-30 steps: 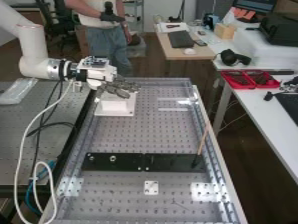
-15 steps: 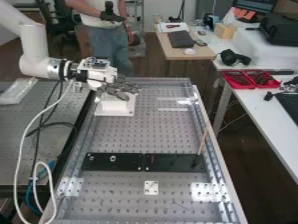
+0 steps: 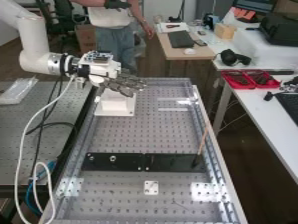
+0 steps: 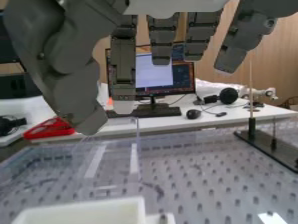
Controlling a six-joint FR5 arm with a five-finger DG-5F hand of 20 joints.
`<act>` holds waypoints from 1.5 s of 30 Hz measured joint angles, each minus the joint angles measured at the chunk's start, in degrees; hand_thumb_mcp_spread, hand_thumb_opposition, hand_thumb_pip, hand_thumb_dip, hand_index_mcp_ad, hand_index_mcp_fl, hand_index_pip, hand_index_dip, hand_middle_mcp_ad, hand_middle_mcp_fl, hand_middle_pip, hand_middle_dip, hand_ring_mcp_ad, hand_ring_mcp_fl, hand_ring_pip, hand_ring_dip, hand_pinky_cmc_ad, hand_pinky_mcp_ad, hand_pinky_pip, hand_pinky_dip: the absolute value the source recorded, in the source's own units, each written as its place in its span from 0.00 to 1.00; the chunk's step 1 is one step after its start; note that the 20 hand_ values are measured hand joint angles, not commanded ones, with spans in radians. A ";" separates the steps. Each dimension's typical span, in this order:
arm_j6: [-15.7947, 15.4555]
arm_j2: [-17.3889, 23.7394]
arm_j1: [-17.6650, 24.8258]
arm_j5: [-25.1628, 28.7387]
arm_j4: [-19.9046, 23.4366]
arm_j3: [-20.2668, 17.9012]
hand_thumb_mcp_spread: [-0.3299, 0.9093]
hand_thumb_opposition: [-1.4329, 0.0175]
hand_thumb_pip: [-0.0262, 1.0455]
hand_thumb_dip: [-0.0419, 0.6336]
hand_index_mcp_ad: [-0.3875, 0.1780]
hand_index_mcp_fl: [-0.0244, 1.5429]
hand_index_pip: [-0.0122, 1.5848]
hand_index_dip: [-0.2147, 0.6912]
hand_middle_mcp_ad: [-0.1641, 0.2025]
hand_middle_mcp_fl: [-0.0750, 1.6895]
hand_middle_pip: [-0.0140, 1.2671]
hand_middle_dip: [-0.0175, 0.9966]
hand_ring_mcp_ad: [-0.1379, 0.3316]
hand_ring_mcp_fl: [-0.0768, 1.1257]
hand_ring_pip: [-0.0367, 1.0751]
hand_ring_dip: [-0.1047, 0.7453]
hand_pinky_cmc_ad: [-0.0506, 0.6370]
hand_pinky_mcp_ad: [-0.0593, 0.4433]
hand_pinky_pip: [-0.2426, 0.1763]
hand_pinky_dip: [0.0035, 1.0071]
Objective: Grab the bearing and place it in the white container
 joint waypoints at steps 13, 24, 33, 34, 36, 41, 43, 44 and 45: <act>-5.80 3.23 -8.64 -5.70 -6.82 14.35 0.51 0.43 0.69 0.46 0.48 0.04 0.72 0.26 0.62 0.04 0.10 0.17 0.57 0.06 0.10 0.20 0.55 0.61 0.36 0.37; -7.45 2.28 -12.56 -7.39 -10.73 20.73 0.51 0.44 0.65 0.46 0.47 0.08 0.62 0.26 0.62 0.06 0.10 0.17 0.57 0.06 0.10 0.20 0.55 0.64 0.36 0.37; -6.22 1.35 -14.27 -8.81 -14.81 23.23 0.51 0.44 0.65 0.46 0.48 0.09 0.58 0.29 0.62 0.06 0.10 0.17 0.57 0.06 0.10 0.20 0.55 0.64 0.37 0.37; -6.27 1.36 -14.30 -8.89 -15.05 23.35 0.51 0.44 0.65 0.46 0.48 0.09 0.56 0.29 0.62 0.06 0.10 0.17 0.57 0.06 0.10 0.20 0.55 0.64 0.37 0.37; -6.38 1.39 -14.43 -9.34 -15.97 23.83 0.51 0.44 0.63 0.46 0.48 0.10 0.52 0.29 0.63 0.06 0.10 0.17 0.57 0.06 0.10 0.20 0.55 0.64 0.37 0.37; -6.96 1.62 -14.72 -10.57 -17.67 24.36 0.51 0.44 0.59 0.45 0.47 0.11 0.36 0.31 0.62 0.06 0.10 0.17 0.57 0.06 0.10 0.20 0.55 0.64 0.37 0.37; -6.78 1.58 -14.87 -11.00 -18.51 24.62 0.50 0.44 0.57 0.44 0.47 0.11 0.28 0.32 0.62 0.06 0.11 0.17 0.57 0.06 0.10 0.20 0.55 0.65 0.37 0.37; -6.41 1.49 -15.02 -11.36 -19.21 24.83 0.50 0.44 0.56 0.41 0.46 0.11 0.24 0.32 0.62 0.06 0.11 0.17 0.57 0.06 0.10 0.21 0.55 0.64 0.37 0.37; -6.19 1.44 -15.11 -11.55 -19.54 24.93 0.48 0.46 0.55 0.40 0.47 0.11 0.21 0.32 0.62 0.06 0.11 0.17 0.57 0.06 0.10 0.21 0.55 0.65 0.37 0.37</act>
